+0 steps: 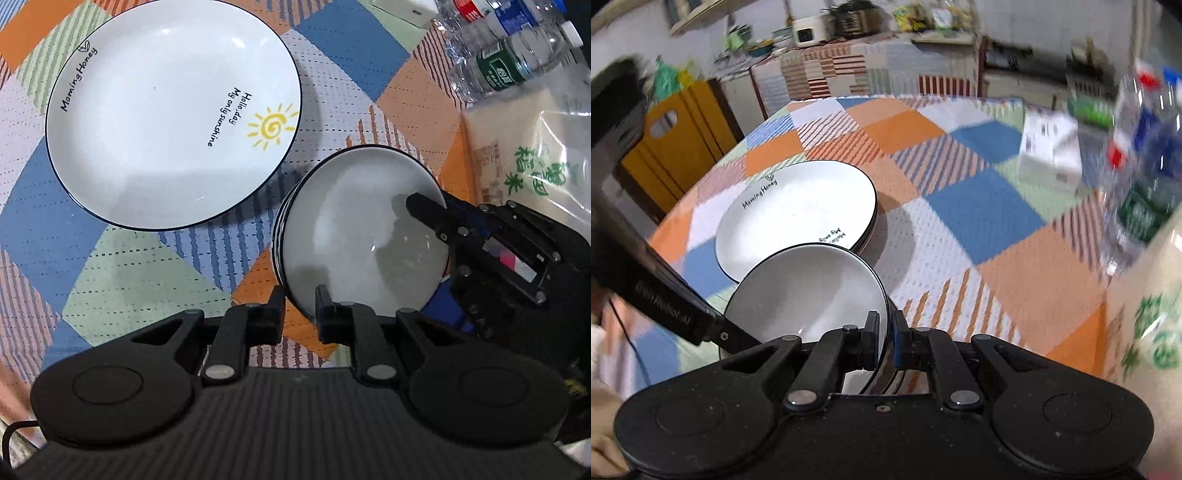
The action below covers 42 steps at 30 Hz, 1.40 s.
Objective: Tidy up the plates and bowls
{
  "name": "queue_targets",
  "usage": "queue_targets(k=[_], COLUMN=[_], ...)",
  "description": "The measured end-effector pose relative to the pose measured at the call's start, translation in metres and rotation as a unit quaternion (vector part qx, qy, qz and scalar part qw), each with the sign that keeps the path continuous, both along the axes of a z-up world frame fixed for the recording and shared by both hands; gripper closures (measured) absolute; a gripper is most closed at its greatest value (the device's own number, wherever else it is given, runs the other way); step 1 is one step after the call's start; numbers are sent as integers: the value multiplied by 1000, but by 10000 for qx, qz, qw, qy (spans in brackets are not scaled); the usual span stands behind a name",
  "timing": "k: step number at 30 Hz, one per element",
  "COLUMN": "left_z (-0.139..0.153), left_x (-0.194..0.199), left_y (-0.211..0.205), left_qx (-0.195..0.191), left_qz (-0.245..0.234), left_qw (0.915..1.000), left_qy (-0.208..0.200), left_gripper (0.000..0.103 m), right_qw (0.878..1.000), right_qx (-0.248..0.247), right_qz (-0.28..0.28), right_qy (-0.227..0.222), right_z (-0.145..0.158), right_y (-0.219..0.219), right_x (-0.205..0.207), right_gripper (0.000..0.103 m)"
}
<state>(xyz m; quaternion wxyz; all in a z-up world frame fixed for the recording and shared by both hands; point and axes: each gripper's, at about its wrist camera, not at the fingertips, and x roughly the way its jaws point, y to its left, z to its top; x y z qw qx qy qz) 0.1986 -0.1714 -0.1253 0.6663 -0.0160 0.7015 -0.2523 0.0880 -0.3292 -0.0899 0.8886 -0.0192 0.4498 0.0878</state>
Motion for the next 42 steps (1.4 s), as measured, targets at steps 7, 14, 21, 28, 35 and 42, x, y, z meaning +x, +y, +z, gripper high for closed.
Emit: queue_targets(k=[7, 14, 21, 28, 35, 42], left_z=[1, 12, 11, -1, -17, -29], left_x=[-3, -9, -17, -30, -33, -32], left_y=[6, 39, 61, 56, 57, 51], left_qx=[-203, -775, -1114, -1153, -1557, -1568], left_qz=[14, 188, 284, 347, 592, 793], left_qw=[9998, 9963, 9915, 9876, 9813, 9787], left_qy=[-32, -328, -608, -1008, -960, -1057], left_gripper=[87, 65, 57, 50, 45, 45], right_qw=[9979, 9983, 9952, 9959, 9959, 9948], right_qx=[-559, -67, -143, 106, -4, -209], right_qz=[287, 265, 732, 896, 851, 972], right_qy=[-164, -523, -631, -63, 319, 202], right_z=[-1, 20, 28, -6, -49, -75], right_y=[11, -10, -18, -13, 10, 23], right_x=[-6, -30, -60, -59, -46, -44], right_gripper=[90, 77, 40, 27, 12, 9])
